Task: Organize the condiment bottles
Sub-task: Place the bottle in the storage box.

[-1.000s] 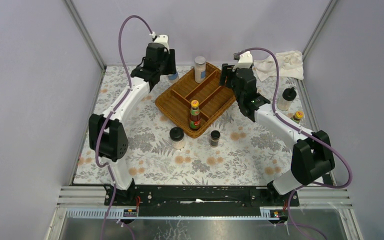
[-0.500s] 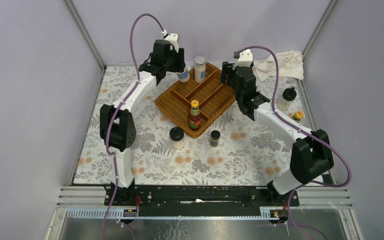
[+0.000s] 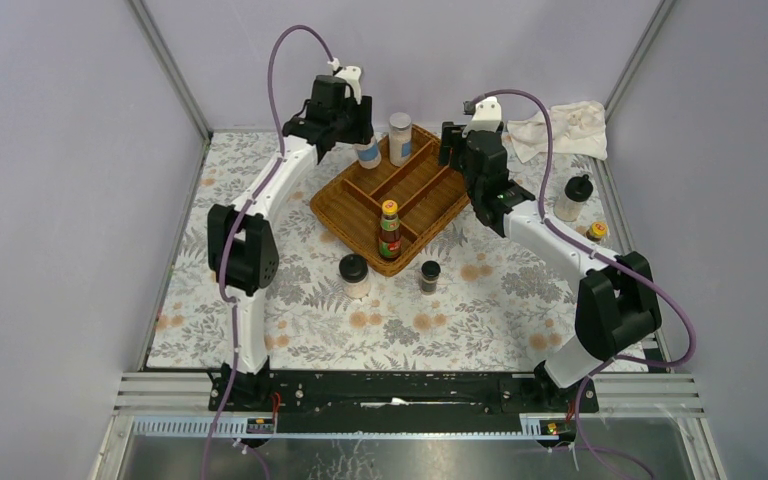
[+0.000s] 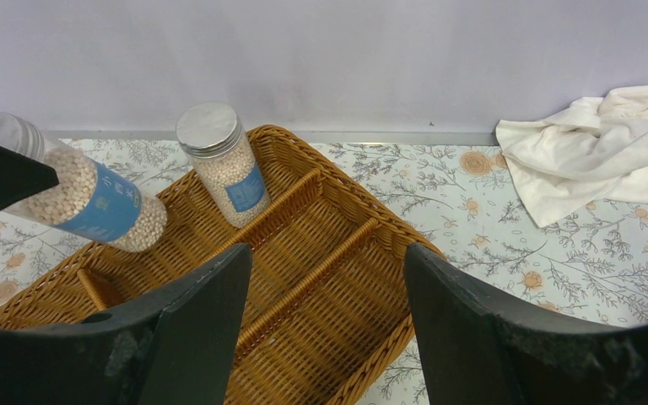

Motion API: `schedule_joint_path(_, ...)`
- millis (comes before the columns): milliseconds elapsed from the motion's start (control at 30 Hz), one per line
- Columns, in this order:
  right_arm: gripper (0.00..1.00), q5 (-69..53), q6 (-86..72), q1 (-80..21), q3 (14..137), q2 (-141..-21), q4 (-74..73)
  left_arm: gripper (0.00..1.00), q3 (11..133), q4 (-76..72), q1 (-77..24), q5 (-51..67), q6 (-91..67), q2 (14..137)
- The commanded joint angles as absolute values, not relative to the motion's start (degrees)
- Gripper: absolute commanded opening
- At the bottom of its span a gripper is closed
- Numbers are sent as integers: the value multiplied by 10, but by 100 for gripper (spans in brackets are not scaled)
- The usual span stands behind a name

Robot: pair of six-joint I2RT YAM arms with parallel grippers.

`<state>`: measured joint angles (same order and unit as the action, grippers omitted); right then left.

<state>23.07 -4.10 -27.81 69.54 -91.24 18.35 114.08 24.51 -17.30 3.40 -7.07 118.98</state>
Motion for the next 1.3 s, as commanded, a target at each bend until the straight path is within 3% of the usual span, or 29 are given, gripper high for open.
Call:
schedule_joint_path(0,74,240,-35,-280,725,-918,187,0,1167,257,-178,15,-81,1202)
schedule_joint_path(1267,74,240,-29,-279,736,-958,198,0,1234,303,-191,28,-70,1292)
